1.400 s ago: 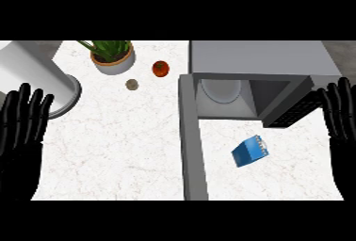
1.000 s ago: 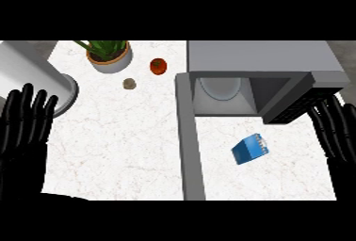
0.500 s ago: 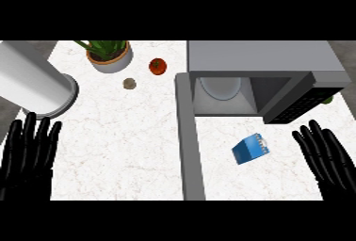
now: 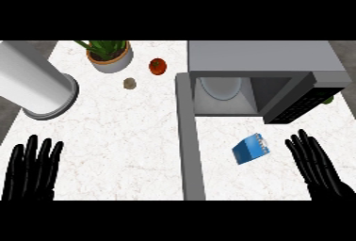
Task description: Pick up the milk, place it into the microwave and close the microwave
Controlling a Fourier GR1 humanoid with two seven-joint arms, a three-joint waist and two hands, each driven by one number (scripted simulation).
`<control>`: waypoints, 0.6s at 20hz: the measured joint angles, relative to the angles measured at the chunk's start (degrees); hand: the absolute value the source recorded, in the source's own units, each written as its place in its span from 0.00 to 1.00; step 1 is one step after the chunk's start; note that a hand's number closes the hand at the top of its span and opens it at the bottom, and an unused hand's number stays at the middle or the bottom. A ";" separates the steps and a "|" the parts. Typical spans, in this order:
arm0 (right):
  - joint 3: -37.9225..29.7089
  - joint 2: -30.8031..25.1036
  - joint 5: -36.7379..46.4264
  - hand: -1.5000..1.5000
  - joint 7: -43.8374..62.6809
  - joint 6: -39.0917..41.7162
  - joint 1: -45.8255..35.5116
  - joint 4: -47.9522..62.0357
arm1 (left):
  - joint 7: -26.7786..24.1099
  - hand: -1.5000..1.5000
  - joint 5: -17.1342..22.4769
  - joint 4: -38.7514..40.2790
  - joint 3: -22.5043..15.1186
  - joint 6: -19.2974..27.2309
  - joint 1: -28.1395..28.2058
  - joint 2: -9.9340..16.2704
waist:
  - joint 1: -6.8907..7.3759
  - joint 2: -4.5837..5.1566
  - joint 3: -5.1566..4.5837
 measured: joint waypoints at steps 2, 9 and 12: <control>0.00 0.48 0.38 0.00 -2.36 0.53 0.23 2.98 | -1.84 0.00 -0.11 0.36 -0.65 -0.73 1.94 -0.04 | 0.05 -0.01 -0.01; -1.84 2.81 4.31 0.00 -9.26 -2.09 -5.03 16.13 | -5.48 0.00 0.20 0.25 -1.76 -2.04 5.87 0.38 | 0.26 0.04 0.00; -4.14 3.21 4.95 0.00 -12.87 -3.44 -7.02 22.11 | -5.76 0.00 0.90 -1.33 -1.48 -2.87 8.26 0.95 | 0.34 0.04 0.01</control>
